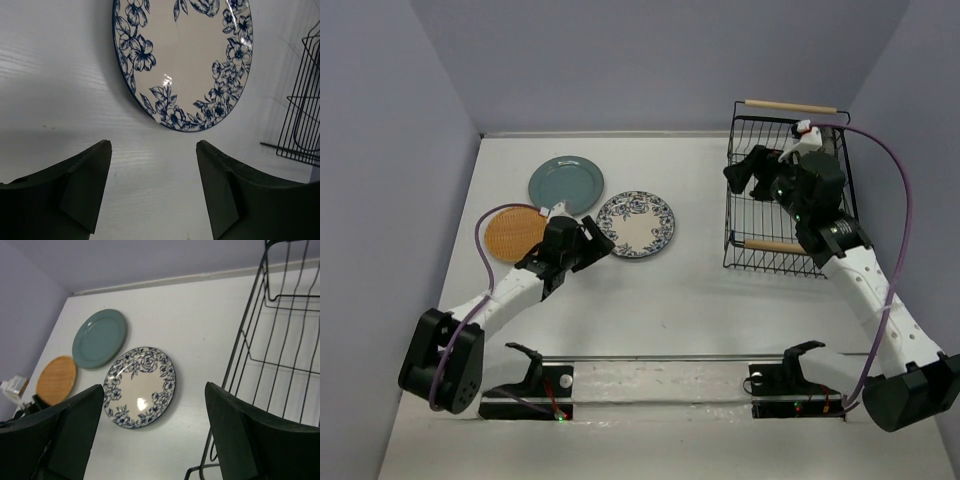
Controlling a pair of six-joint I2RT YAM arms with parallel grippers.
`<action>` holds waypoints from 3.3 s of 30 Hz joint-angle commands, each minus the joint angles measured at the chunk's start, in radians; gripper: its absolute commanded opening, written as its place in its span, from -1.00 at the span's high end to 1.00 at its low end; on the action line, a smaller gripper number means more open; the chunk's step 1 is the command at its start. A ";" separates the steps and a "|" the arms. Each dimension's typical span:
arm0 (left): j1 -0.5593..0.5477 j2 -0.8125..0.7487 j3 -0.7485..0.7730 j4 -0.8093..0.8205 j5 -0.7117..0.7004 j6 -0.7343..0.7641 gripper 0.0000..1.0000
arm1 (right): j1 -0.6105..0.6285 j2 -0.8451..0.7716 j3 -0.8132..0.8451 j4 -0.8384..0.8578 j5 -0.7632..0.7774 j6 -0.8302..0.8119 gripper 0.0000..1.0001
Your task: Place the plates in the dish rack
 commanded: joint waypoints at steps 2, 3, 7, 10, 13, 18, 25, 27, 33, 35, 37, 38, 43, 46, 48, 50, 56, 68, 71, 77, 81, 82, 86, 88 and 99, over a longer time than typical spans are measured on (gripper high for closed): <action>0.041 0.149 0.034 0.182 -0.072 -0.101 -0.54 | 0.066 -0.067 -0.090 0.047 -0.096 0.052 -0.74; 0.055 0.178 0.046 0.203 -0.066 -0.101 -0.52 | 0.075 -0.077 -0.099 0.052 -0.111 0.055 -0.74; 0.087 0.304 0.098 0.242 -0.027 -0.095 -0.43 | 0.084 -0.106 -0.142 0.066 -0.125 0.066 -0.74; 0.113 0.371 0.111 0.284 0.005 -0.107 -0.31 | 0.084 -0.115 -0.164 0.075 -0.137 0.069 -0.73; 0.124 0.430 0.117 0.326 0.034 -0.133 -0.25 | 0.093 -0.114 -0.198 0.095 -0.147 0.088 -0.70; 0.124 0.510 0.141 0.383 0.071 -0.150 -0.08 | 0.112 -0.106 -0.241 0.132 -0.160 0.106 -0.69; 0.116 0.562 0.155 0.423 0.060 -0.166 0.24 | 0.121 -0.095 -0.238 0.142 -0.176 0.111 -0.67; 0.110 0.568 0.160 0.429 0.050 -0.158 0.60 | 0.130 -0.088 -0.236 0.144 -0.179 0.114 -0.67; 0.107 0.446 0.114 0.429 0.033 -0.152 0.89 | 0.139 -0.071 -0.216 0.139 -0.185 0.117 -0.67; 0.104 0.348 0.085 0.429 0.036 -0.147 0.89 | 0.139 -0.051 -0.199 0.135 -0.202 0.114 -0.68; 0.106 0.272 0.060 0.426 0.048 -0.143 0.89 | 0.139 -0.031 -0.172 0.129 -0.225 0.109 -0.69; 0.106 0.231 0.040 0.420 0.050 -0.135 0.89 | 0.139 -0.006 -0.161 0.124 -0.229 0.108 -0.69; 0.127 -0.019 0.011 0.386 0.120 -0.143 0.89 | 0.149 0.058 -0.118 0.103 -0.240 0.118 -0.73; 0.138 -0.113 0.026 0.378 0.174 -0.159 0.89 | 0.149 0.112 -0.084 0.087 -0.243 0.117 -0.81; 0.138 -0.170 0.052 0.354 0.188 -0.153 0.89 | 0.158 0.147 -0.063 0.083 -0.249 0.115 -0.83; 0.138 -0.211 0.083 0.332 0.192 -0.140 0.89 | 0.158 0.169 -0.046 0.070 -0.249 0.115 -0.87; 0.138 -0.250 0.127 0.289 0.281 -0.124 0.89 | 0.167 0.236 0.011 0.073 -0.335 0.121 -0.91; 0.138 -0.296 0.198 0.326 0.428 -0.121 0.89 | 0.187 0.301 -0.035 0.254 -0.536 0.224 -0.49; 0.139 -0.299 0.210 0.326 0.448 -0.107 0.89 | 0.187 0.301 -0.035 0.287 -0.559 0.250 0.16; 0.138 -0.319 0.239 0.251 0.442 -0.025 -0.18 | 0.187 0.222 -0.032 0.308 -0.435 0.264 0.86; 0.135 -0.343 0.291 0.066 0.380 0.116 -0.59 | 0.178 0.192 0.081 0.180 -0.302 0.221 0.86; 0.132 -0.351 0.301 0.027 0.357 0.150 -0.64 | 0.169 0.184 0.107 0.161 -0.233 0.207 0.86; 0.080 -0.397 0.338 -0.126 0.209 0.310 -0.98 | 0.147 0.155 0.265 0.038 0.010 0.108 0.86; 0.035 -0.409 0.339 -0.189 0.140 0.382 -0.98 | 0.138 0.153 0.353 -0.014 0.126 0.019 0.86; -0.149 -0.507 0.200 -0.206 -0.179 0.489 -0.98 | 0.074 0.294 0.611 -0.086 0.810 -0.461 0.87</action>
